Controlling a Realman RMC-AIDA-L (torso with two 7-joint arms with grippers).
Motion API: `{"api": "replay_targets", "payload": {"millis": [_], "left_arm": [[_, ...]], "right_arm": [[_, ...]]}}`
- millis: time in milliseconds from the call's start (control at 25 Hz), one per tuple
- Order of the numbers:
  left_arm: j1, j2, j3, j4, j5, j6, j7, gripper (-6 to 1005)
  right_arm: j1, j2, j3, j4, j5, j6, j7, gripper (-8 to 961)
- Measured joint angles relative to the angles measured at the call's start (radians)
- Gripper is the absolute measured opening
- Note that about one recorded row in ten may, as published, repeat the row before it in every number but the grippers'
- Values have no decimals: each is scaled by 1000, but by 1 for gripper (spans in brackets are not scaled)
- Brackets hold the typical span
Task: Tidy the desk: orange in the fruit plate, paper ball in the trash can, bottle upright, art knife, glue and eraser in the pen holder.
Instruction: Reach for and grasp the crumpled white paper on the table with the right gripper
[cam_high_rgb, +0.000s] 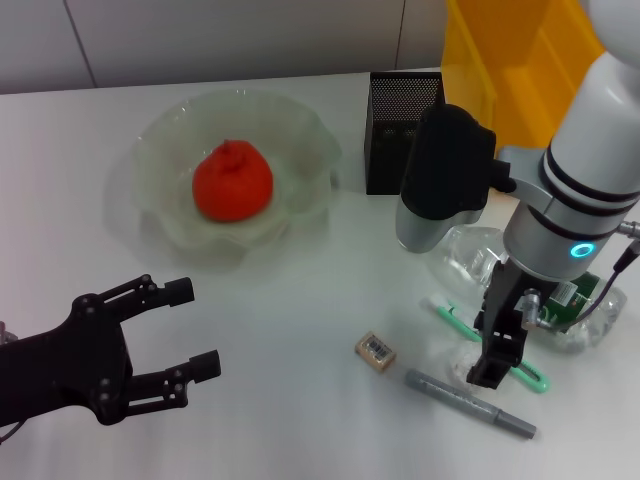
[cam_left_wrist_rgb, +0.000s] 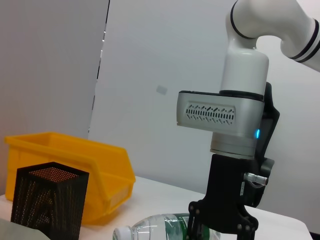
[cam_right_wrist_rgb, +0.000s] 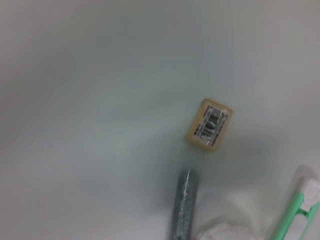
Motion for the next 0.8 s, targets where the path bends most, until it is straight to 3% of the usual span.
{"api": "replay_targets", "payload": {"millis": [800], "left_arm": [[-1, -8, 0, 0, 2, -24, 0, 861]], "right_arm": [[28, 2, -45, 93, 25, 62, -17, 572]]}}
